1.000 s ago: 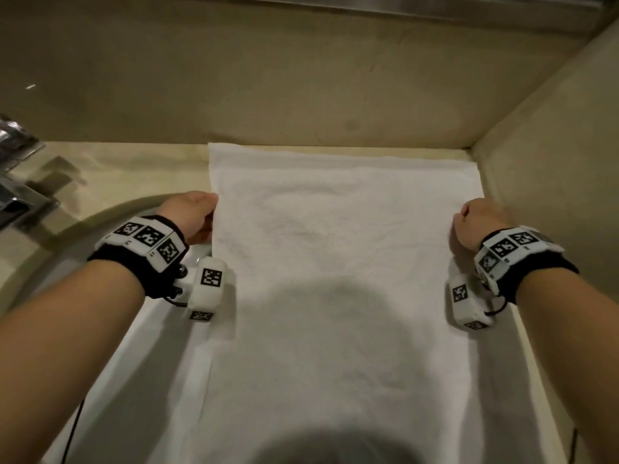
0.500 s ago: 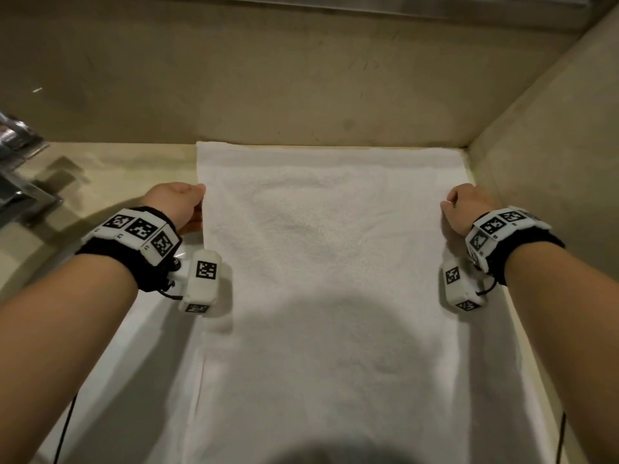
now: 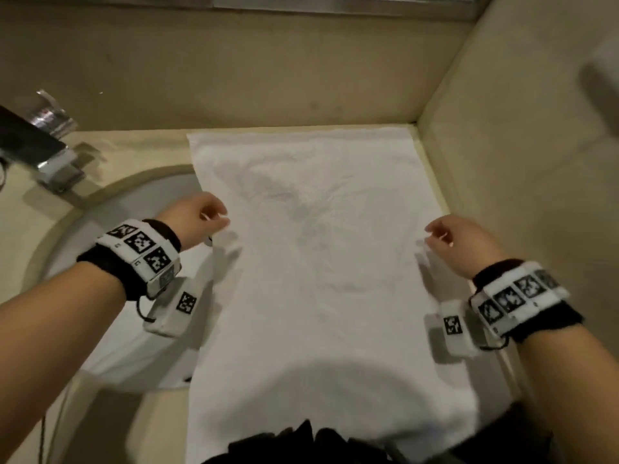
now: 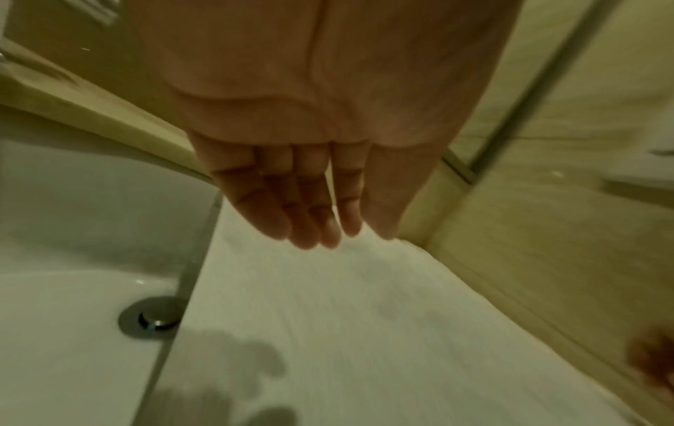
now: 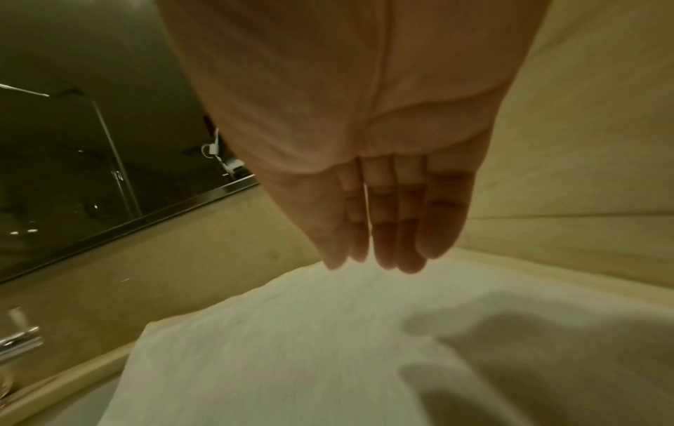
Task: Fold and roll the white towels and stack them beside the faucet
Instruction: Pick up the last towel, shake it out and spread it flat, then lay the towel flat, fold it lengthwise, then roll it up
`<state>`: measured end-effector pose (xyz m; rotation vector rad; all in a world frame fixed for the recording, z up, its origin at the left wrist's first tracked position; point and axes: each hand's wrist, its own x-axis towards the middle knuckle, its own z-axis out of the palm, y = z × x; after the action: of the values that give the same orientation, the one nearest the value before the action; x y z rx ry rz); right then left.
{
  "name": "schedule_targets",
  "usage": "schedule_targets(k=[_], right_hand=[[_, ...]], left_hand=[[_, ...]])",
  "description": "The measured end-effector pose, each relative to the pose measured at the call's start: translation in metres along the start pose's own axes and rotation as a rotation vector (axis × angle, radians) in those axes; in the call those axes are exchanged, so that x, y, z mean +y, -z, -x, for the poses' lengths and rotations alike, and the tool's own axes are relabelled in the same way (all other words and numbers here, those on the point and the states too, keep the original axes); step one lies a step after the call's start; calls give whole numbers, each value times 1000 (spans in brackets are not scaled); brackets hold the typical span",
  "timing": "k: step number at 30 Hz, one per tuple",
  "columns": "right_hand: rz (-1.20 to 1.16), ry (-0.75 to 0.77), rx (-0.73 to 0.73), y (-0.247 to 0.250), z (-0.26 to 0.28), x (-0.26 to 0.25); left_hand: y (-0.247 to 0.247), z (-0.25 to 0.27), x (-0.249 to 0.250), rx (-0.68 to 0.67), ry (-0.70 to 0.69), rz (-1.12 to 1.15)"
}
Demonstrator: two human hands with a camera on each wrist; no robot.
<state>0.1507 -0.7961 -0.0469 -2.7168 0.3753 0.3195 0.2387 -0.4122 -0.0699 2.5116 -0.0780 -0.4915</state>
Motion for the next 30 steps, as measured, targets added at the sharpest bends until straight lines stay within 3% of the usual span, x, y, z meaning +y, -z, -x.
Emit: schedule_targets(k=[3, 6, 10, 13, 18, 20, 22, 26, 30], right_hand=[[50, -49, -58, -27, 77, 25], [124, -163, -129, -65, 133, 55], [87, -206, 15, -90, 157, 78], [85, -177, 26, -88, 152, 87], [86, -190, 33, -78, 161, 81], [38, -150, 70, -78, 180, 62], [-46, -14, 62, -86, 205, 30], [-243, 210, -107, -117, 250, -59], [-358, 155, -211, -163, 260, -137]], left_hand=[[-24, 68, 7, -176, -157, -199], [-57, 135, -2, -269, -234, -413], [-89, 199, -25, -181, -225, -494], [-99, 214, -27, -86, -256, -475], [-99, 224, -28, -94, -326, -485], [-94, 228, -37, -142, -381, -556], [-88, 229, -45, -198, -473, -641], [-83, 212, -42, -256, -647, -683], [-81, 190, -37, -360, -672, -583]])
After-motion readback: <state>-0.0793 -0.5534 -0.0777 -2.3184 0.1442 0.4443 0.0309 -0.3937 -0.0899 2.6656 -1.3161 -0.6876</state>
